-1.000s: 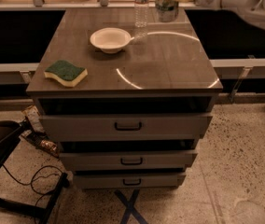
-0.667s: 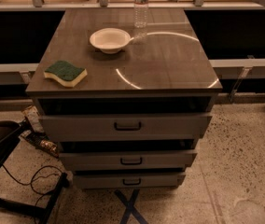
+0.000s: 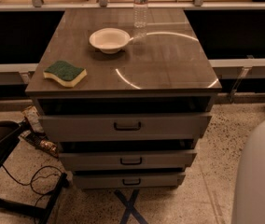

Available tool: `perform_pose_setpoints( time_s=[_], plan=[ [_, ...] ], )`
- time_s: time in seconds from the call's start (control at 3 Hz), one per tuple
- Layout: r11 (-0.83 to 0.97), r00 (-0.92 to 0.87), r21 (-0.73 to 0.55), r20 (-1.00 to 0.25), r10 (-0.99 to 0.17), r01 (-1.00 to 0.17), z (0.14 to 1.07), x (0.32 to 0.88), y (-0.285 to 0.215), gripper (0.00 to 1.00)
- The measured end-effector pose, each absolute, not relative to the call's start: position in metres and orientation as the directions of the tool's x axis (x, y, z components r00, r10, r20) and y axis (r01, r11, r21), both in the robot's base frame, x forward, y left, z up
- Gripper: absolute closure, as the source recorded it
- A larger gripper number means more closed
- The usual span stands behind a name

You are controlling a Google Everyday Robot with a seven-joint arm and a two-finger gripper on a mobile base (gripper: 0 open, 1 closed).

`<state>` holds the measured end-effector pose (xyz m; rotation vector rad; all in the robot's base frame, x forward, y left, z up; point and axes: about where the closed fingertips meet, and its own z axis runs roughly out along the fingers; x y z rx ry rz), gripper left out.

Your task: Move 7up can near water bottle

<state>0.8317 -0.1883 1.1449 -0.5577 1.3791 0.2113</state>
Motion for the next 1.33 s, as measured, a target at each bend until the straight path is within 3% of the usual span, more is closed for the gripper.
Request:
perform_pose_setpoints(
  time_s=[0.33,1.33],
  plan=[
    [0.853,0.197,-0.250,-0.964,-0.177,-0.458,1.145,0.832,-0.188,1.00],
    [0.872,0.157,-0.176,-0.981,-0.116,-0.457,1.090,0.903,-0.179,1.00]
  ],
)
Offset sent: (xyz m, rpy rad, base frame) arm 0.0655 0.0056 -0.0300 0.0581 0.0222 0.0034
